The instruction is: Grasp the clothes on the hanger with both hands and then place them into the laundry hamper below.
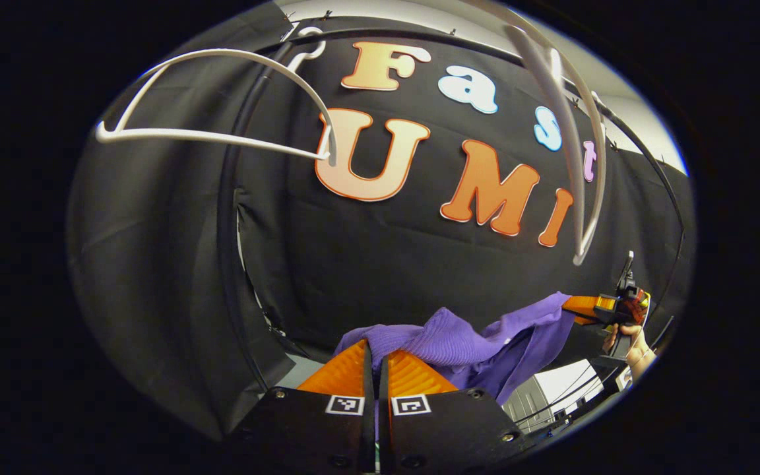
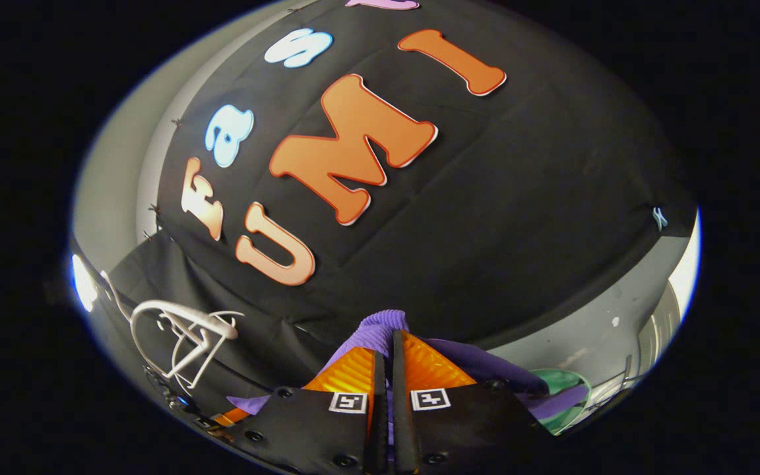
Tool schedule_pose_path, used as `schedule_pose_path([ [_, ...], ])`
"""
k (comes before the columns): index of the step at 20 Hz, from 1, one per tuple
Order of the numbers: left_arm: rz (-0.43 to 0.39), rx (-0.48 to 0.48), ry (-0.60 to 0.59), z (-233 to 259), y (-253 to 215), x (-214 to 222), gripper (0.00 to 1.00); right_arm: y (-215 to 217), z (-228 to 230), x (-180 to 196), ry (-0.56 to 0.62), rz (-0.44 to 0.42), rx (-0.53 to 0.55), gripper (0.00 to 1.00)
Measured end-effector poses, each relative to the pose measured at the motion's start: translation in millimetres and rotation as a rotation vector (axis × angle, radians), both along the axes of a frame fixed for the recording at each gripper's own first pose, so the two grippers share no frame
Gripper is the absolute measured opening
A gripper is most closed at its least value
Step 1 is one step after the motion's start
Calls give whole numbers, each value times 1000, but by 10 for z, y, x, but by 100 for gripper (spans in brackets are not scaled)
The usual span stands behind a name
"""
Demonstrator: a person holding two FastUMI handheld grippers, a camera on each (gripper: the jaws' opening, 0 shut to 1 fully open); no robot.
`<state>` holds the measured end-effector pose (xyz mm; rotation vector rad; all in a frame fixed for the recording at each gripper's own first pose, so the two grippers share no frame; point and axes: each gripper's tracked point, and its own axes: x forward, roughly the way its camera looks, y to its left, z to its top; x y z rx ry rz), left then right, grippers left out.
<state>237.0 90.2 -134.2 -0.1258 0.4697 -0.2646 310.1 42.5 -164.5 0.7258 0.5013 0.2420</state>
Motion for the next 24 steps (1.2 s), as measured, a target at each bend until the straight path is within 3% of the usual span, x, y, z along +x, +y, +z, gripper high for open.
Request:
schedule_pose_path([
  [4, -41, 87, -4, -112, -274, -129, 2, -80, -105, -187, 16, -5, 42, 11],
  [16, -190, 51, 61, -245, -1460, -376, 2, -101, -313, -702, 65, 34, -7, 11],
  [24, -316, 66, 141, -634, -2190, -621, 2, -20, -683, -1010, 127, 52, -69, 11],
])
